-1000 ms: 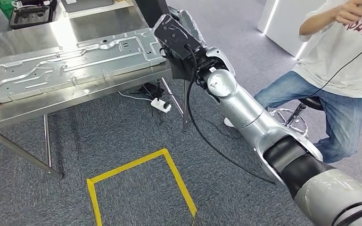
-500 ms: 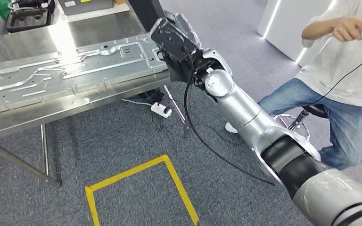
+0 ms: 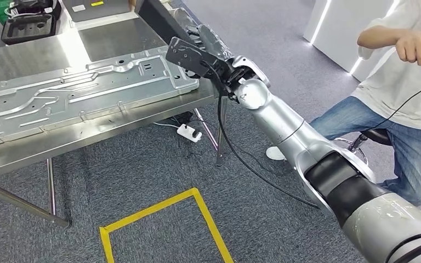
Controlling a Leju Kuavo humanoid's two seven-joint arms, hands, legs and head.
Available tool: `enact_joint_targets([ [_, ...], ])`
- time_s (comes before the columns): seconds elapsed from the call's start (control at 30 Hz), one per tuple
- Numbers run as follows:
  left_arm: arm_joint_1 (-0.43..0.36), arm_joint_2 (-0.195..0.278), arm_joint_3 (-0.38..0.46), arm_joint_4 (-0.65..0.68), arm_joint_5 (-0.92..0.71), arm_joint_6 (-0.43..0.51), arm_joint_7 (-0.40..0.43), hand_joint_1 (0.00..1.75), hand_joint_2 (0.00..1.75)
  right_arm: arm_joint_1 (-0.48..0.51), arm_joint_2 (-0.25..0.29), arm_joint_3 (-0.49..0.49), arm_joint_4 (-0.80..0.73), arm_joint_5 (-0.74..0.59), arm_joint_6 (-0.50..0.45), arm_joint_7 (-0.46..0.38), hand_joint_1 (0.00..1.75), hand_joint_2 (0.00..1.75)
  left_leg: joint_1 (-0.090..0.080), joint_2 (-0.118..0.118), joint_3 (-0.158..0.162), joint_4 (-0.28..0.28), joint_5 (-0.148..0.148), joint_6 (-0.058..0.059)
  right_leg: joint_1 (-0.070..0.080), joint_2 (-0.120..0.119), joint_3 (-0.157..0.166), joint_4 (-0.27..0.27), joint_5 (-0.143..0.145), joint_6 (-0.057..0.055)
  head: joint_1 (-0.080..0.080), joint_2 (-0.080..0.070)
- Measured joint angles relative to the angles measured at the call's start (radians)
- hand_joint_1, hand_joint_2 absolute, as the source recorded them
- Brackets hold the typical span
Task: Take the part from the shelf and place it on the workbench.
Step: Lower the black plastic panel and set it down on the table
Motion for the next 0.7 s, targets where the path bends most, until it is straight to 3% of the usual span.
enact_joint_targets([
  [0.07,0.0,0.004,0.0,0.0,-0.002,0.0,0.003,0.0,1.75,-0.012,-0.006,0.011,0.013,0.073,0.013,0.019,1.75,1.75,-0.002,0.0,0.013,-0.014,0.0,0.008,0.001,0.001,0.005,0.002,0.0,0.011,0.0,0.0],
  [0.13,-0.002,0.006,0.0,0.0,-0.006,0.0,0.004,0.0,1.75,-0.024,-0.017,0.024,0.022,0.18,0.03,0.042,1.75,1.75,0.001,-0.001,0.03,-0.023,-0.002,0.015,0.0,0.001,-0.015,0.05,0.003,0.019,0.001,0.0],
  [0.2,-0.005,0.007,0.0,0.0,-0.008,-0.001,0.003,0.0,1.75,-0.038,-0.028,0.039,0.029,0.272,0.052,0.056,1.75,1.75,0.004,-0.003,0.046,-0.028,-0.01,0.023,-0.002,0.001,-0.082,0.154,-0.015,0.026,0.001,0.0],
  [0.27,-0.005,0.007,0.0,0.0,-0.01,-0.001,0.003,0.0,1.75,-0.043,-0.035,0.052,0.036,0.335,0.079,0.06,1.75,1.75,0.004,-0.005,0.061,-0.028,-0.025,0.027,-0.002,0.001,-0.164,0.261,-0.066,0.033,0.001,0.0],
  [0.3,-0.005,0.006,0.0,0.0,-0.011,-0.002,0.003,0.0,1.75,-0.041,-0.037,0.058,0.04,0.361,0.093,0.059,1.75,1.75,0.005,-0.006,0.07,-0.026,-0.034,0.026,-0.003,0.001,-0.192,0.284,-0.086,0.037,0.001,0.0],
  [0.33,-0.005,0.006,0.0,0.0,-0.012,-0.002,0.003,0.0,1.75,-0.04,-0.039,0.063,0.043,0.383,0.105,0.058,1.75,1.75,0.005,-0.008,0.08,-0.023,-0.044,0.025,-0.003,0.0,-0.206,0.277,-0.088,0.039,0.001,0.0],
  [0.37,-0.006,0.006,0.0,0.0,-0.013,-0.002,0.003,0.0,1.75,-0.041,-0.04,0.068,0.045,0.402,0.116,0.056,1.75,1.75,0.006,-0.009,0.09,-0.019,-0.055,0.023,-0.004,0.0,-0.204,0.238,-0.066,0.039,0.001,0.0],
  [0.43,-0.009,0.005,0.0,0.0,-0.014,-0.002,0.003,0.0,1.75,-0.044,-0.044,0.076,0.047,0.427,0.13,0.053,1.75,1.75,0.006,-0.011,0.109,-0.006,-0.079,0.016,-0.005,-0.001,-0.174,0.108,0.033,0.036,0.002,0.0],
  [0.5,-0.011,0.006,0.0,0.0,-0.014,-0.003,0.003,0.0,1.75,-0.049,-0.046,0.08,0.05,0.438,0.138,0.051,1.75,1.75,0.004,-0.014,0.115,0.001,-0.098,0.006,-0.003,-0.001,-0.15,0.027,0.1,0.026,0.001,0.0],
  [0.63,-0.013,0.006,0.0,0.0,-0.014,-0.002,0.001,0.0,1.75,-0.056,-0.05,0.09,0.053,0.457,0.16,0.047,1.75,1.75,0.004,-0.012,0.11,0.027,-0.11,-0.015,-0.004,-0.001,-0.132,0.014,0.105,0.0,0.001,0.0],
  [0.7,-0.015,0.006,0.0,0.0,-0.014,-0.002,0.001,0.0,1.75,-0.062,-0.052,0.095,0.053,0.465,0.171,0.045,1.75,1.75,0.008,-0.006,0.064,0.11,-0.128,-0.027,-0.007,-0.002,-0.121,0.012,0.098,-0.01,0.0,0.0],
])
